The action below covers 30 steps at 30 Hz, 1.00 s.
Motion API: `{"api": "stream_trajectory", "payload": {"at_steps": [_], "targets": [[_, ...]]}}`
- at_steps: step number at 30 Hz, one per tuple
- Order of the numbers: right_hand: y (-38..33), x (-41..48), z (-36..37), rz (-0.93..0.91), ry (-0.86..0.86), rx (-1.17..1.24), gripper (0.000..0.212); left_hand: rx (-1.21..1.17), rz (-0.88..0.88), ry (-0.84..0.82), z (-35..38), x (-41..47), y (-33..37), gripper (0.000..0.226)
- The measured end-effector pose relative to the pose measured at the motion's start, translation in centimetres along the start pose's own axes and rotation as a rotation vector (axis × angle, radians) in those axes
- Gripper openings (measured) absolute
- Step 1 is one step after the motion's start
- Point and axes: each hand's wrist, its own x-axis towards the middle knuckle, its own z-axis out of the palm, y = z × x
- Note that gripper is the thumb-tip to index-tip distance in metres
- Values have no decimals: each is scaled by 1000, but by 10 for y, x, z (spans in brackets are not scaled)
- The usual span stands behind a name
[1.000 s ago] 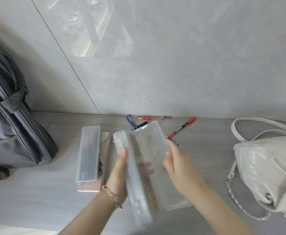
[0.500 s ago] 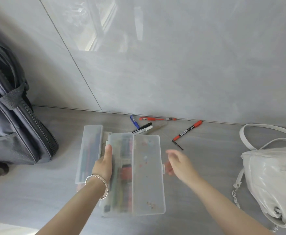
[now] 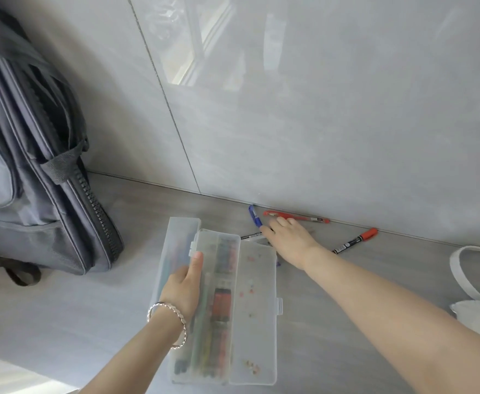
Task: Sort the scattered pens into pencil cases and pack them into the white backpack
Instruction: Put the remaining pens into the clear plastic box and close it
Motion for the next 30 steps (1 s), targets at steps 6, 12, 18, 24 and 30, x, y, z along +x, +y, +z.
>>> {"api": "stream_trajectory", "payload": {"at_steps": [6,12,18,24,30], "targets": [[15,-35,-41,372,6,282,28,-60,14,-42,-1,3,-9,39],[23,-105,-76,-103,508,72,35,-106,16,-98,12,-4,0,49],[-2,-129,-57,-477,701,-104,51,-71,68,-192,39,-32,10,64],[-20,-142,-55,-637,692,-113,48,-107,175,-190,54,-55,9,49],[-16,-159,-59,-592,526,-251,65,-178,211,-216,59,-62,0,54]]}}
